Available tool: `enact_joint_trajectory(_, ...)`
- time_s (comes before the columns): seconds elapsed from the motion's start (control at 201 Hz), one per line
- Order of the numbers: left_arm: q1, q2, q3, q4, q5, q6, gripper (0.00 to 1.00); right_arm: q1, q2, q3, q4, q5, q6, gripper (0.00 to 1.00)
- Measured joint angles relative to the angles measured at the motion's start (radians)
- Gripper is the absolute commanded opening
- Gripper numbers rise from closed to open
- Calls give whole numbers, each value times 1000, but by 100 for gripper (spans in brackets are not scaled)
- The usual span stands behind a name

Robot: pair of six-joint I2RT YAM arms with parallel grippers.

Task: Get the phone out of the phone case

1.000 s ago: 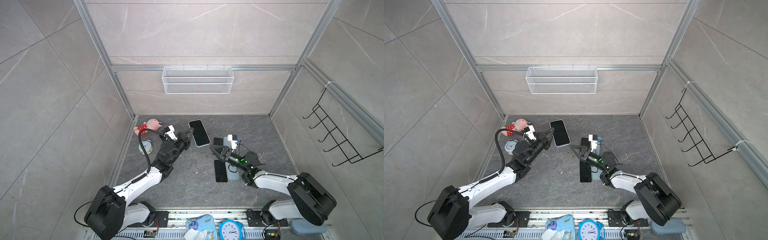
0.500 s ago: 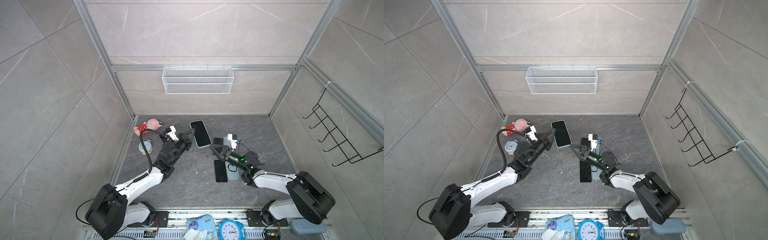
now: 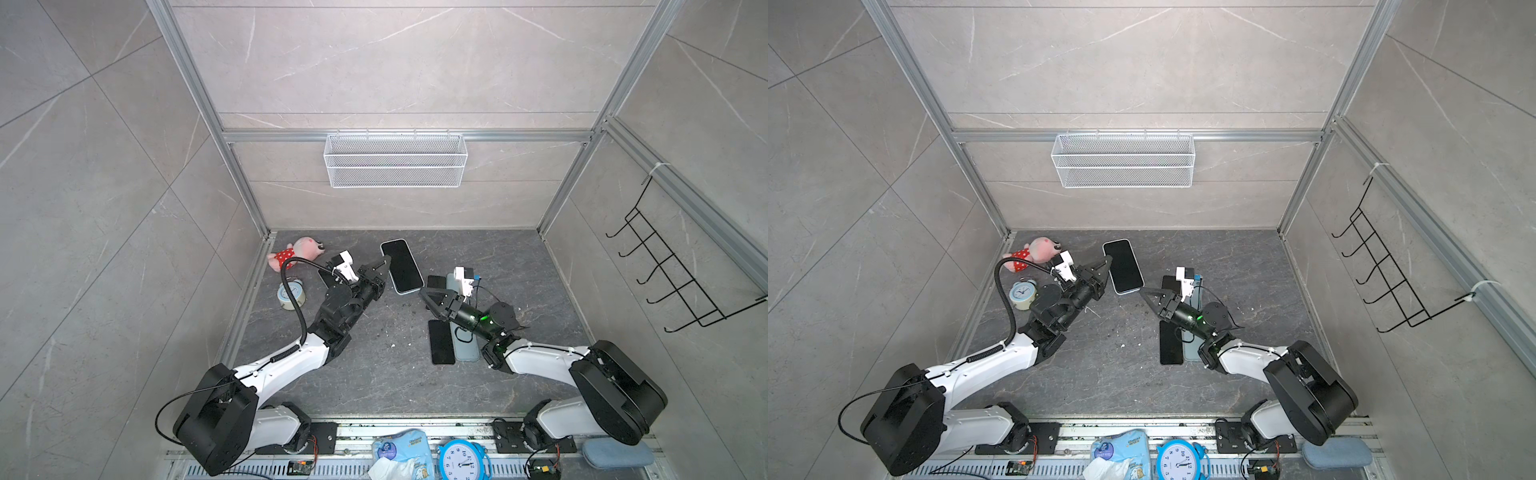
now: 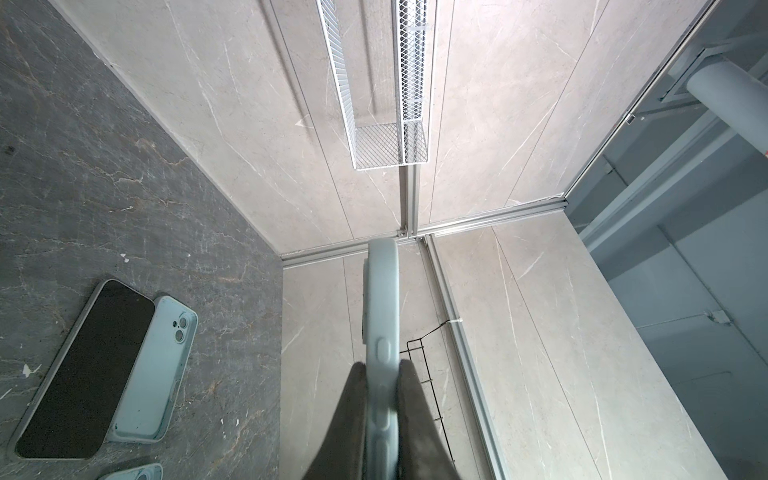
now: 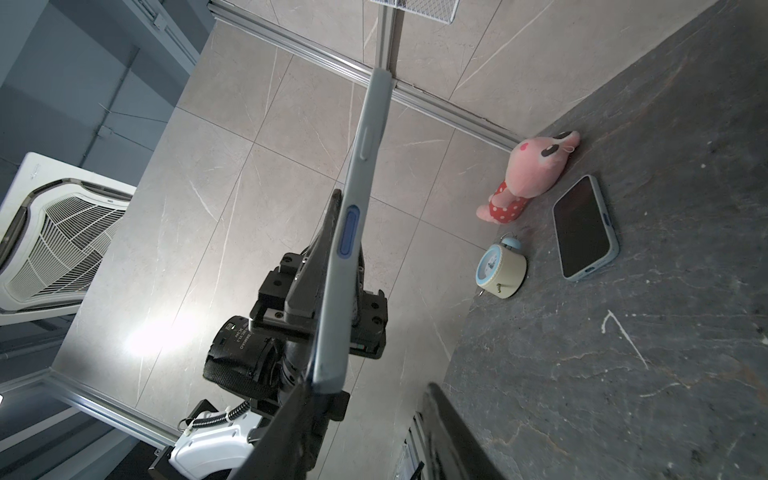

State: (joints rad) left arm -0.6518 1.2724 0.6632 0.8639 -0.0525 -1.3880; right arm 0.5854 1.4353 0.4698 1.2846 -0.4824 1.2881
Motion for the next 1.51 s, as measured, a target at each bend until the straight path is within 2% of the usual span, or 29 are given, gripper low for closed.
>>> enact_joint_trajectory(0.428, -6, 9, -4, 11, -32, 3, 0, 0, 76, 1, 74, 4, 17, 41)
enact_joint_trajectory(0.677, -46, 11, -4, 63, -53, 6, 0, 2, 153, 2, 116, 7, 52, 39)
enact_joint_trajectory(1.071, -63, 11, -58, 84, -74, 6, 0, 2, 134, 16, 142, 8, 67, 38)
enact_joint_trajectory(1.2, -75, 11, -70, 87, -69, 3, 0, 2, 134, 16, 142, 6, 84, 29)
enact_joint_trajectory(1.365, -75, 21, -75, 87, -71, 0, 0, 2, 132, 14, 149, 8, 92, 4)
enact_joint_trajectory(1.405, -75, 21, -80, 86, -73, 0, 0, 2, 129, 11, 148, 11, 103, 0)
enact_joint_trajectory(1.469, -75, 21, -87, 75, -73, 0, 0, 2, 116, -7, 136, 18, 100, 0)
enact_joint_trajectory(1.484, -76, 21, -87, 69, -72, 0, 4, 3, 111, -13, 131, 20, 101, 0)
enact_joint_trajectory(1.509, -78, 19, -87, 53, -72, -1, 22, 3, 99, -25, 121, 25, 100, 0)
